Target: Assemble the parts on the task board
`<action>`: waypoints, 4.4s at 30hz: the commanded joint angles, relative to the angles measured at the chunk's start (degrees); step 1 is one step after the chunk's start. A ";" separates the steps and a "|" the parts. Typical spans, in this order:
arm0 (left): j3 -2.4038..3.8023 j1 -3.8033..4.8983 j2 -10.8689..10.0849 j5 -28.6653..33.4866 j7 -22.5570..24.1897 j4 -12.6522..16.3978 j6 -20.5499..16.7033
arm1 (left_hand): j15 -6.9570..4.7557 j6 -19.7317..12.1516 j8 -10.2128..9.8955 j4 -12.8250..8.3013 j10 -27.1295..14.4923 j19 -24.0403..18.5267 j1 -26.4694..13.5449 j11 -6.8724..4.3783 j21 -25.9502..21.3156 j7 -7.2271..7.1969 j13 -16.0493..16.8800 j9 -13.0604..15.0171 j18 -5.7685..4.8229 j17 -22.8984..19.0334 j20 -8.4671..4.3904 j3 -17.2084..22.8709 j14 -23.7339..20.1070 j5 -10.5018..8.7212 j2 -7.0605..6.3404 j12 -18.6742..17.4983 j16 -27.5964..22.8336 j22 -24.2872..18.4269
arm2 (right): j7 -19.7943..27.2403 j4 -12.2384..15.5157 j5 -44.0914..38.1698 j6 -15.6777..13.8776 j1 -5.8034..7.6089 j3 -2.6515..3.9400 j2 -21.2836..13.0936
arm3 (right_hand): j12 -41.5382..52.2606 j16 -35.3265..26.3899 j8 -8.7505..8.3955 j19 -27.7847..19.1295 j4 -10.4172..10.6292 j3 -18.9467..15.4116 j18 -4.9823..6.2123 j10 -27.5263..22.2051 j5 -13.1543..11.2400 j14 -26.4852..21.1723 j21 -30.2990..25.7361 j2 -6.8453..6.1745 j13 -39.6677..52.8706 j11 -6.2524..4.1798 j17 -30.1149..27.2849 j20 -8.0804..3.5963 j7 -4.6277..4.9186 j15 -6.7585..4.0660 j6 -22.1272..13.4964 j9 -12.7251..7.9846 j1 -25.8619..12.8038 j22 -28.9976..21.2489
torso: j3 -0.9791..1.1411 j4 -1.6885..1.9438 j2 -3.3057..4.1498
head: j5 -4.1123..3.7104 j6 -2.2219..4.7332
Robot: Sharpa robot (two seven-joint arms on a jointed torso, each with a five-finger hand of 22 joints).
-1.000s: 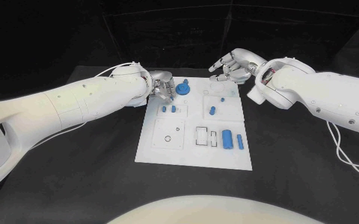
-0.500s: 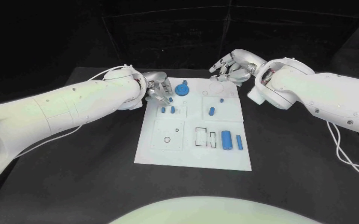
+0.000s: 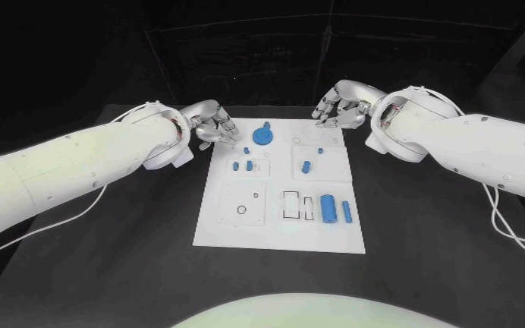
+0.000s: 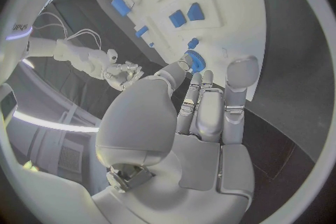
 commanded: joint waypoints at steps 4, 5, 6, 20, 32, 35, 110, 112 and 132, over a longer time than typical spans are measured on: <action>-0.03 0.02 -2.94 34.82 14.25 4.15 -4.60 | 0.03 2.43 1.33 1.49 1.86 -3.63 -1.15 0.00 -8.15 -0.21 0.03 0.21 2.35 -7.48 0.08 -0.95 -3.07 0.10 1.25 1.97 -3.74 -7.43 | -4.81 -0.04 -16.45 1.66 -1.13 -0.08 -0.29 | -2.82 -0.48 -1.38 0.37 0.11 0.92 0.57 -0.10 -0.33 0.48 -0.52 -1.70 -2.72 0.20 -0.43 0.18 -0.09 0.04 -0.25 -0.28 -0.73 -0.53 | -0.03 -0.01 0.08 | -2.67 1.03; -0.05 -0.05 -3.35 38.97 16.52 4.99 -5.68 | -0.20 3.21 1.86 1.76 3.34 -4.20 -1.28 -0.34 -9.33 -0.57 0.30 0.34 2.58 -8.68 0.00 -1.01 -3.65 0.18 1.61 3.00 -4.37 -8.44 | -5.21 0.00 -17.55 1.39 -1.52 -0.09 -0.38 | -3.46 -0.62 -2.28 0.26 0.22 0.86 0.64 -0.60 -0.42 0.45 -0.70 -2.25 -3.30 0.19 -0.60 0.20 -0.22 0.09 -1.51 -0.39 -1.08 -0.81 | -0.04 0.04 0.07 | -2.92 1.24; -0.06 -0.14 -3.70 42.80 18.66 5.78 -6.56 | -0.42 3.69 2.25 1.83 4.37 -4.96 -1.26 -0.70 -10.82 -0.87 0.48 0.39 2.83 -10.54 -0.11 -1.04 -4.52 0.20 1.71 3.79 -5.36 -9.70 | -5.55 0.02 -18.48 1.17 -1.92 -0.10 -0.45 | -3.89 -0.73 -2.75 0.23 0.32 0.75 0.66 -0.98 -0.56 0.42 -0.79 -2.66 -3.70 0.21 -0.73 0.22 -0.29 0.06 -2.10 -0.37 -1.38 -0.92 | -0.06 0.13 0.03 | -3.10 1.31; -0.10 -1.10 -5.93 57.09 28.88 11.45 -8.42 | -0.23 3.58 3.04 2.40 4.42 -8.23 -1.65 -0.81 -14.59 -0.99 0.26 0.07 2.87 -22.18 -0.08 -1.99 -10.85 0.15 1.70 5.42 -11.77 -11.95 | -6.98 1.10 -22.50 2.78 -4.45 -0.12 -0.10 | -5.16 -1.45 -3.11 0.95 0.39 0.87 0.39 -1.83 -1.14 0.39 -0.29 -3.18 -5.57 1.01 -1.79 0.69 0.41 0.63 -1.28 -0.10 -1.81 0.02 | -0.01 -0.04 0.11 | -3.45 1.62; -0.10 -1.28 -6.08 57.55 29.09 12.18 -8.18 | -0.22 3.58 3.18 2.31 4.39 -8.48 -1.37 -0.83 -14.98 -1.01 0.22 0.05 2.88 -23.21 -0.05 -1.99 -11.48 0.16 1.89 5.64 -12.30 -12.19 | -7.10 0.29 -22.30 4.95 -5.29 -0.13 1.37 | -5.88 -1.22 -3.53 1.61 -0.51 4.27 0.29 -0.31 -1.61 0.67 0.28 -1.63 -7.91 1.24 -1.84 0.96 0.94 0.81 -0.12 -0.10 0.09 0.84 | -0.04 0.04 0.11 | -3.22 1.46; -0.10 -1.29 -6.17 57.56 29.00 12.28 -8.12 | -0.22 3.55 3.18 2.29 4.34 -8.53 -1.33 -0.81 -15.05 -0.99 0.20 0.04 2.88 -23.41 -0.05 -2.00 -11.59 0.15 1.88 5.66 -12.41 -12.24 | -7.17 0.09 -22.24 5.17 -5.38 -0.13 1.59 | -6.17 -1.12 -3.71 1.72 -0.78 5.62 0.27 0.09 -2.46 0.70 0.42 -1.54 -8.64 1.29 -1.84 0.99 1.04 0.85 0.15 -0.11 0.32 1.03 | 0.01 0.00 0.24 | -3.08 1.56; -0.10 -1.28 -6.44 57.58 27.89 10.86 -7.22 | -0.09 3.24 3.37 1.92 3.86 -9.01 -0.69 -0.68 -15.96 -0.87 0.01 -0.04 2.88 -25.71 0.07 -2.12 -12.98 0.15 2.02 6.04 -13.58 -12.83 | -8.60 13.97 -20.76 -6.56 -6.27 0.14 -3.53 | -6.68 2.47 -4.06 4.21 -8.30 23.64 -0.84 6.46 -7.36 1.16 5.49 -2.00 -10.36 0.13 0.41 -0.02 0.29 -0.20 5.87 0.02 -3.04 8.58 | -0.12 0.01 0.01 | -2.89 0.49; -0.10 -1.28 -6.42 57.58 27.90 10.94 -7.23 | -0.09 3.24 3.37 1.92 3.86 -9.01 -0.69 -0.68 -15.96 -0.87 0.01 -0.04 2.88 -25.71 0.07 -2.12 -12.98 0.15 2.02 6.04 -13.58 -12.83 | -8.62 15.19 -20.65 -6.60 -6.26 0.16 -3.58 | -6.68 2.47 -4.06 4.21 -8.30 23.64 -0.84 6.46 -7.36 1.16 5.49 -2.00 -10.36 0.13 0.41 -0.02 0.29 -0.20 5.87 0.02 -3.04 8.58 | -0.14 0.04 0.02 | -2.86 0.43; -0.11 -1.28 -6.00 57.58 27.79 12.13 -7.57 | -0.08 3.26 3.44 1.90 3.84 -9.04 -0.68 -0.68 -16.05 -0.88 -0.01 -0.04 2.88 -25.86 0.08 -2.19 -13.08 0.15 1.98 6.11 -13.64 -12.90 | -7.38 16.31 -20.29 -4.52 -6.75 0.02 4.23 | -6.81 2.60 -4.22 4.19 -8.64 24.37 -0.85 6.38 -7.27 1.18 5.62 -2.00 -10.38 0.20 0.46 -0.02 0.36 -0.18 5.83 -0.01 -3.36 8.70 | -0.13 0.02 0.11 | 1.35 -0.75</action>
